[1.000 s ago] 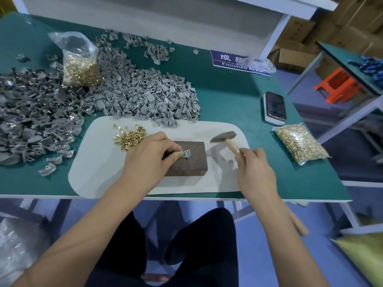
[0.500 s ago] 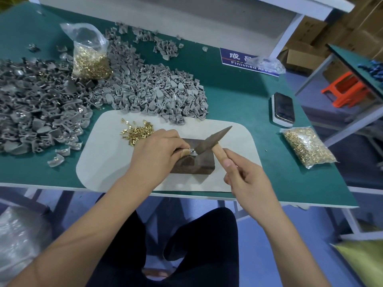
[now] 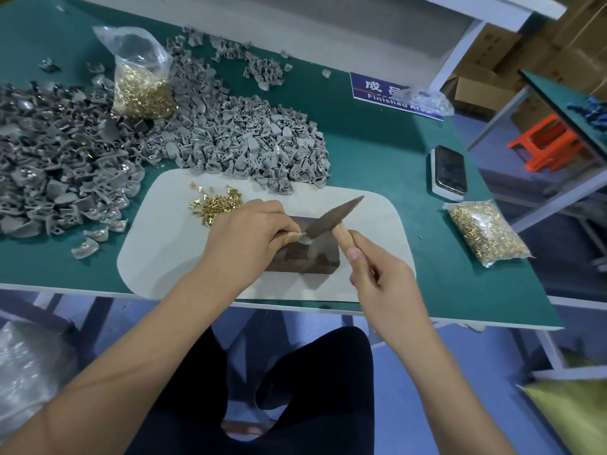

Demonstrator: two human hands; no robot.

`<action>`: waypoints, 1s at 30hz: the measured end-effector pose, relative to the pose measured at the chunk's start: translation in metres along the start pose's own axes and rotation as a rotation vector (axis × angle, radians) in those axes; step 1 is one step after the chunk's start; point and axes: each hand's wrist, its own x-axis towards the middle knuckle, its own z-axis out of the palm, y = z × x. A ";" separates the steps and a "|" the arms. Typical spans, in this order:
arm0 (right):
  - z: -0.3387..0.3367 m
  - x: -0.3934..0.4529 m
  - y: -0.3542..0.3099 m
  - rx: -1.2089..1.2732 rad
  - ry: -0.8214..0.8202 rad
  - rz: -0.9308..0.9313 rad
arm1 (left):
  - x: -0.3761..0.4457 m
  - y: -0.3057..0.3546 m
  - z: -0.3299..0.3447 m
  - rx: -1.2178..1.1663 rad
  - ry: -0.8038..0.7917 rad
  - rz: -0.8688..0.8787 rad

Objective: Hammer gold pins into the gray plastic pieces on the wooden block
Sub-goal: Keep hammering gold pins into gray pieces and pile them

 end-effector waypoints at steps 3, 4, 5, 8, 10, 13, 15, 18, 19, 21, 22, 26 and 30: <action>-0.009 0.003 0.000 -0.021 0.094 -0.002 | 0.001 0.000 -0.001 -0.003 0.004 0.003; -0.010 0.003 0.000 -0.015 0.128 -0.008 | 0.001 0.000 -0.001 -0.002 0.005 0.004; -0.009 0.002 0.000 -0.009 0.143 -0.017 | 0.001 0.000 -0.001 0.000 0.003 0.006; 0.000 -0.002 0.000 -0.019 0.050 -0.019 | 0.001 -0.001 -0.002 -0.004 -0.001 0.015; -0.002 0.000 0.003 -0.080 0.016 -0.013 | 0.002 -0.002 -0.003 -0.009 -0.005 0.015; -0.011 0.004 0.003 -0.069 0.123 -0.024 | 0.002 -0.003 -0.002 -0.007 -0.009 0.023; -0.007 0.003 0.001 -0.050 0.121 -0.036 | 0.002 -0.003 -0.002 -0.006 -0.008 0.024; -0.001 0.003 0.005 -0.107 -0.001 0.013 | 0.005 -0.005 -0.004 0.000 -0.024 0.017; -0.003 0.005 0.008 -0.118 0.009 0.033 | 0.006 -0.006 -0.004 0.006 -0.029 0.024; -0.007 0.006 0.008 -0.101 0.089 0.026 | 0.008 -0.006 -0.005 0.015 -0.036 0.039; -0.007 0.005 0.007 -0.086 0.120 0.002 | 0.008 -0.006 -0.005 0.019 -0.038 0.045; -0.002 0.003 0.009 -0.125 0.010 0.001 | 0.009 -0.007 -0.006 0.029 -0.053 0.050; -0.008 0.002 0.008 -0.103 0.152 -0.034 | 0.010 -0.010 -0.006 0.025 -0.066 0.045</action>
